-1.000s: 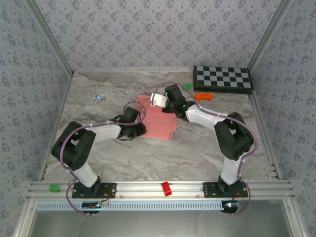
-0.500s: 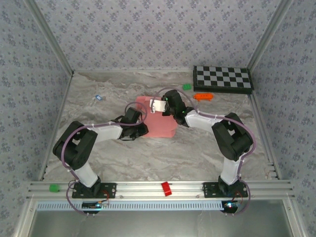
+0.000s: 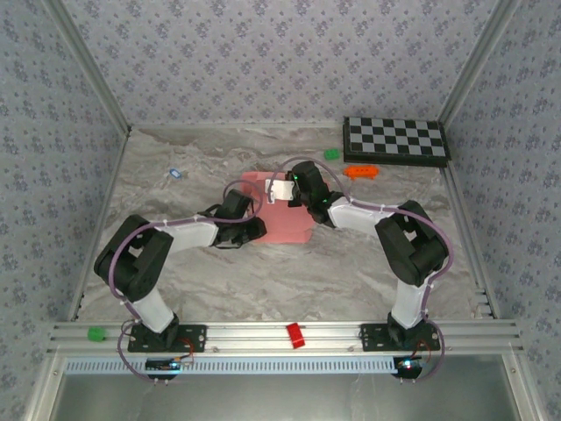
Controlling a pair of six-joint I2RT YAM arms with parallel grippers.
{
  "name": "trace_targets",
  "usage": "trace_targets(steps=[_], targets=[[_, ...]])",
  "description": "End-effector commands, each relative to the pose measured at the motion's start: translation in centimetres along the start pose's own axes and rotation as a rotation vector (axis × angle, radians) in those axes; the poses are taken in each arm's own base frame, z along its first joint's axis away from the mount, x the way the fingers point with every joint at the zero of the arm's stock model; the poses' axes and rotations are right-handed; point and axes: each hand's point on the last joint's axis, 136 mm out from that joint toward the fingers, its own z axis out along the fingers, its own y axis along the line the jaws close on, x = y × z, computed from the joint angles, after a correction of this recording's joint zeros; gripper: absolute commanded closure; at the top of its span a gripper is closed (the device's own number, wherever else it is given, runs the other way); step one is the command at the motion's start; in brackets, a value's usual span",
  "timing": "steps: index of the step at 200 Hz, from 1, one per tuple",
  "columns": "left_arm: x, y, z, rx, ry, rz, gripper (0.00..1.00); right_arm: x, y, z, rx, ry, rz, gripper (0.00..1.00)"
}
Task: Fold the paper box
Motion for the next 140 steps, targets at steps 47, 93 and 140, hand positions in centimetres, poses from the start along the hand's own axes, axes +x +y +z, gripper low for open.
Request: trace_targets(steps=[47, 93, 140], targets=[[-4.6, -1.5, -6.7, -0.076, -0.174, 0.125, 0.43, 0.0, 0.6, 0.3, -0.039, -0.011, -0.046, 1.0], [-9.1, 2.9, -10.7, -0.201, -0.286, 0.128, 0.39, -0.4, 0.0, 0.4, -0.04, -0.018, -0.04, 1.0], [-12.9, 6.5, -10.4, -0.206, -0.258, 0.128, 0.44, -0.5, -0.2, 0.4, -0.046, -0.022, -0.032, 1.0]])
